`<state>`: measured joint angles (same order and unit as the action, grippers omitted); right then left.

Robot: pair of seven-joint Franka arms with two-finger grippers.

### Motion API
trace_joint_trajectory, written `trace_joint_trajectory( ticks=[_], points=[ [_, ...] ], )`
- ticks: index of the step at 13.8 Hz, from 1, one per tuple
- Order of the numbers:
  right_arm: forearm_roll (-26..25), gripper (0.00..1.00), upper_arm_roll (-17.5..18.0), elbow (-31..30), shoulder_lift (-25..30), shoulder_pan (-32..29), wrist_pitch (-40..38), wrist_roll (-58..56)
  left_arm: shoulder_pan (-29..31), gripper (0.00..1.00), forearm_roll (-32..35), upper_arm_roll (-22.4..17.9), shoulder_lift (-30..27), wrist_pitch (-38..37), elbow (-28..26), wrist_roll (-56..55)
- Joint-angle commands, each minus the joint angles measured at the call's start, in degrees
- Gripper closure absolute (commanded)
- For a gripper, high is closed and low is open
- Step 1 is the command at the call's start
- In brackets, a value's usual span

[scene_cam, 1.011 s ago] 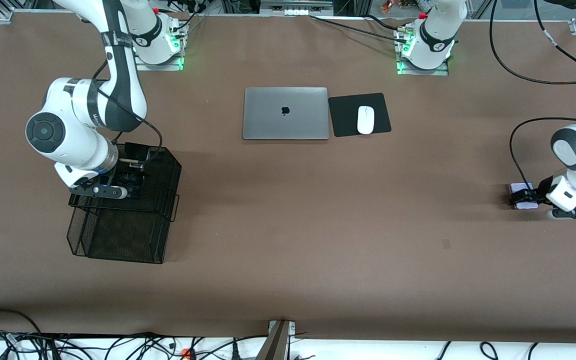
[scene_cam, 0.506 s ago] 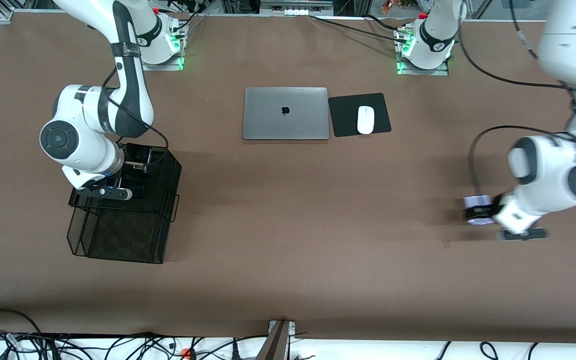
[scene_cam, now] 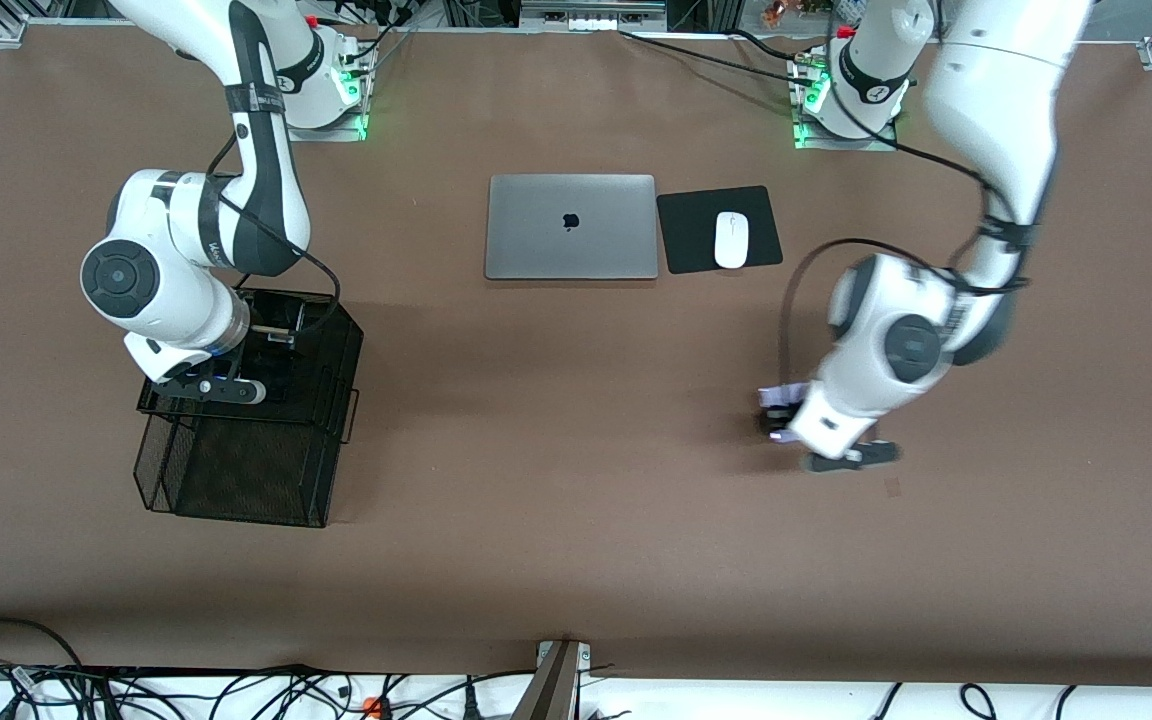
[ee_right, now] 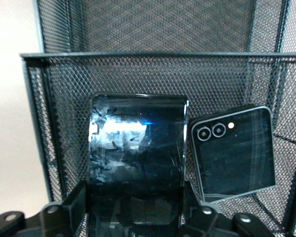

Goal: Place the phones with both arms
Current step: 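Set the white phone at the table middle with the left gripper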

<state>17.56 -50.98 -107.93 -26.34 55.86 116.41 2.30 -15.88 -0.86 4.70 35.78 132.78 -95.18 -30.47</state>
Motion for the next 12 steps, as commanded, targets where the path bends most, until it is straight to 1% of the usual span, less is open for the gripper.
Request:
trace_joint_trajectory(
  ticks=[1, 2, 4, 5, 7, 9, 10, 12],
  points=[
    [-0.86, 0.00, -0.35, 0.88, 0.68, 0.31, -0.74, -0.02, -8.61, 1.00, -0.81, -1.80, 5.87, -1.64, 8.58, -7.91],
    [-0.86, 0.00, -0.35, 0.88, 0.77, 0.31, -0.74, -0.02, -11.42, 1.00, -0.81, -1.98, 7.01, -1.64, 10.87, -9.85],
    [-0.86, 0.00, -0.35, 1.23, 0.77, 0.31, -0.83, -0.02, -16.00, 1.00, -0.72, -2.16, 9.30, -1.64, 13.60, -11.10],
    [-0.86, 0.00, -0.44, 1.84, 0.86, 0.31, -0.83, 0.07, -18.28, 1.00, 0.24, -2.59, 10.35, -1.64, 14.31, -11.10],
    [-0.86, 0.00, -0.35, 5.08, 0.94, 0.39, -1.53, 0.25, -22.42, 1.00, 4.01, -3.30, 13.16, -1.64, 16.68, -11.45],
    [-0.60, 0.00, -0.26, 8.60, 0.86, 0.39, -2.85, 0.16, -24.36, 1.00, 4.29, -4.17, 17.55, -1.64, 21.41, -13.73],
    [-0.07, 0.00, -0.18, 9.31, 0.86, 0.57, -2.85, 0.51, -25.76, 1.00, 4.29, -5.40, 19.22, -1.64, 22.91, -14.00],
    [2.64, 0.00, 1.92, 9.41, 1.03, 1.36, -2.42, 1.04, -27.70, 1.00, 4.11, -7.42, 20.38, -1.47, 23.72, -14.44]
  ],
)
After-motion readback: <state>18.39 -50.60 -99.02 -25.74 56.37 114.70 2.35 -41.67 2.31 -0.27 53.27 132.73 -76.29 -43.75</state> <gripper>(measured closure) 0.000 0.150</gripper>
